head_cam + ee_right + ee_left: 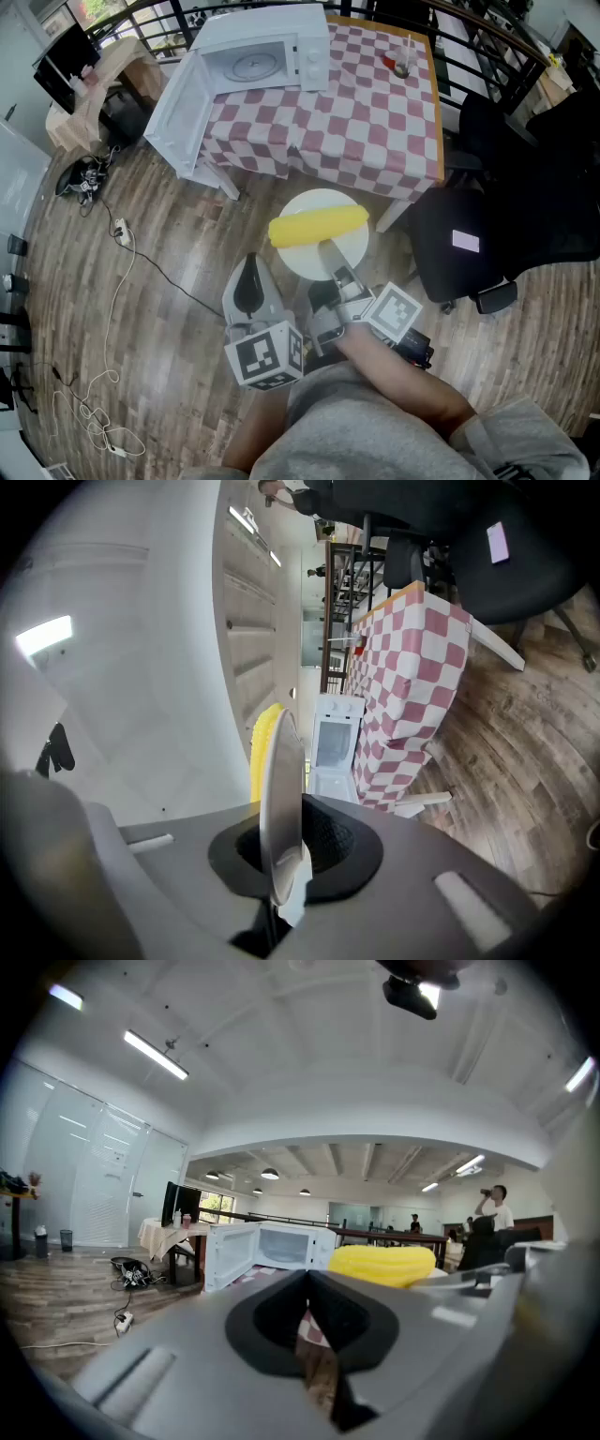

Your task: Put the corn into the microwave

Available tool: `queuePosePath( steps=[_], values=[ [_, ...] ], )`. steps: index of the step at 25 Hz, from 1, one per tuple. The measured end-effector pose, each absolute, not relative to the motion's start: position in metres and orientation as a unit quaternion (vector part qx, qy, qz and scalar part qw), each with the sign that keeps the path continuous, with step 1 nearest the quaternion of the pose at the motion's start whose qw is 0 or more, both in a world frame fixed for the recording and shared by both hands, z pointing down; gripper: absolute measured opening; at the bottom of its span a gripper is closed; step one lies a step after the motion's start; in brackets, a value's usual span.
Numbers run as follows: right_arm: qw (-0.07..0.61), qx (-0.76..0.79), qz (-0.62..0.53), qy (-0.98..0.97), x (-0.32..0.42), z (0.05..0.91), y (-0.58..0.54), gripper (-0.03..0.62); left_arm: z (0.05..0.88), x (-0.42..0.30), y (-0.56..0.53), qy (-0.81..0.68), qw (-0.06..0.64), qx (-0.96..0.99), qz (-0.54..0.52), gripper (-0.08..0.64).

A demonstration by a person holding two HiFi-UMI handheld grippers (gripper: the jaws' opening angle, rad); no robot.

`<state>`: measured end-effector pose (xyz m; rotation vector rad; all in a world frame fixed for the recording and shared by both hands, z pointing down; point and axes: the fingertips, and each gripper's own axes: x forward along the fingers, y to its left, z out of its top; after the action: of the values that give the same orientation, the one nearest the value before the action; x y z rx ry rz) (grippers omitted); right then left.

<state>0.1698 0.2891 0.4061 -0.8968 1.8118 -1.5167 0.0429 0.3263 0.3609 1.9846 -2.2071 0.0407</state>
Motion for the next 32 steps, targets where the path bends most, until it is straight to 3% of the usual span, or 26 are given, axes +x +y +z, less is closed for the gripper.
queuePosePath(
  steps=[18, 32],
  values=[
    [0.279, -0.375, -0.564, 0.68, 0.183, 0.426, 0.285, 0.006, 0.363, 0.036, 0.317, -0.737, 0.064, 0.673, 0.031, 0.011],
    [0.283, -0.376, -0.567, 0.675, 0.149, 0.428, 0.279, 0.006, 0.366, -0.005, 0.302, -0.729, 0.051, 0.682, 0.035, 0.009]
  ],
)
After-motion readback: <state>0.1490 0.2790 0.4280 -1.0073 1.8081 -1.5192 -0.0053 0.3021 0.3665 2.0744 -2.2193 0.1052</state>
